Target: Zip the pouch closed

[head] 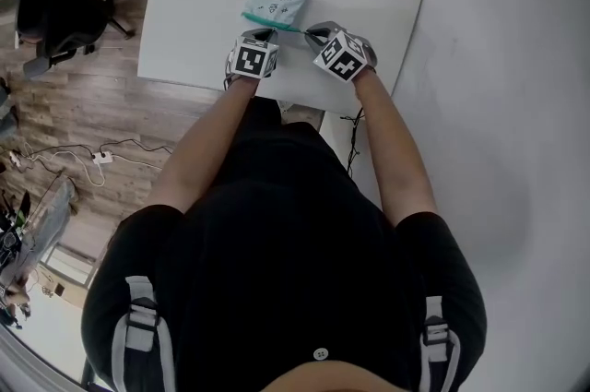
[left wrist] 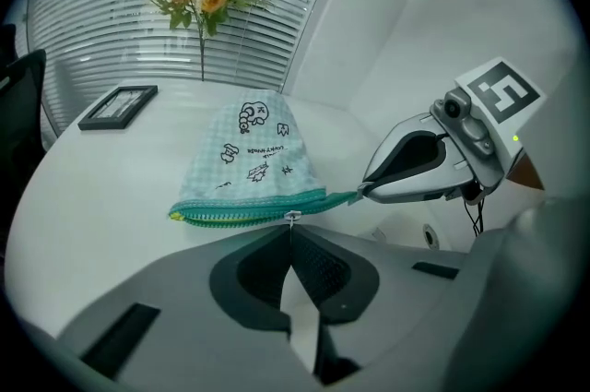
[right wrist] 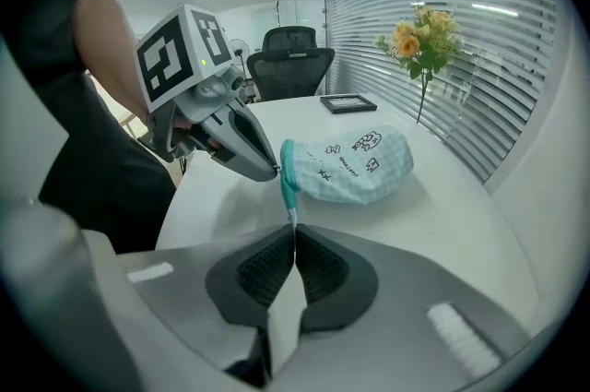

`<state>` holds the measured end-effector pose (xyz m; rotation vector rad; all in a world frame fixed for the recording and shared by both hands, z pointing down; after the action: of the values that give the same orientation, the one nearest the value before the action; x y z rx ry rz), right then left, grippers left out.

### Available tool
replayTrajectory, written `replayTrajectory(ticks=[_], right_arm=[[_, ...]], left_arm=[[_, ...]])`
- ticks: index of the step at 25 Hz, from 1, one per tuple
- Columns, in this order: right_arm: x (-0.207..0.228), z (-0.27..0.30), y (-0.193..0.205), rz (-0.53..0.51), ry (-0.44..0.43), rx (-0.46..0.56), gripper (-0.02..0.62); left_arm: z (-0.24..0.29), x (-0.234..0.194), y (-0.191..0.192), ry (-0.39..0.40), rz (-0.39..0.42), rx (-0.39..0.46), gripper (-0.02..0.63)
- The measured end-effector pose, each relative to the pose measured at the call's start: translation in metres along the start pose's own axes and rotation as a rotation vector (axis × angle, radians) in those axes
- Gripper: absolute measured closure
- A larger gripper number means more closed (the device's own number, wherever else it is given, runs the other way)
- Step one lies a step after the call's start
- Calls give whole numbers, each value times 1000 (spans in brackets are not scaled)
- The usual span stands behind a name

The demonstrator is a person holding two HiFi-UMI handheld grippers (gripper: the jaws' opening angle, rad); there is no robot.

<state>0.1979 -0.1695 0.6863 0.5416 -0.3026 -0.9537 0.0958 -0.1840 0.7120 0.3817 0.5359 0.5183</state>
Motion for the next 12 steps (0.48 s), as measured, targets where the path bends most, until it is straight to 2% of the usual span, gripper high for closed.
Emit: replayTrajectory(ticks=[12], right_arm=[[4,-5,3,44,12,9,583]], left_arm=[[-7,-8,-6,-9,43,-5,598]])
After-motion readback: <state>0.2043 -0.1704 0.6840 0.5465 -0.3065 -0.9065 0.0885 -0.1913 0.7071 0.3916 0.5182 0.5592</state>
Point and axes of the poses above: the fingertips, and each gripper's own axes: z forward along the fingers, x to its right, y out of its underside, the point moved 3 cm from there along -z, backward along the fingers, and after that the axes turned 5 degrees about y, right-handed, at the moved point
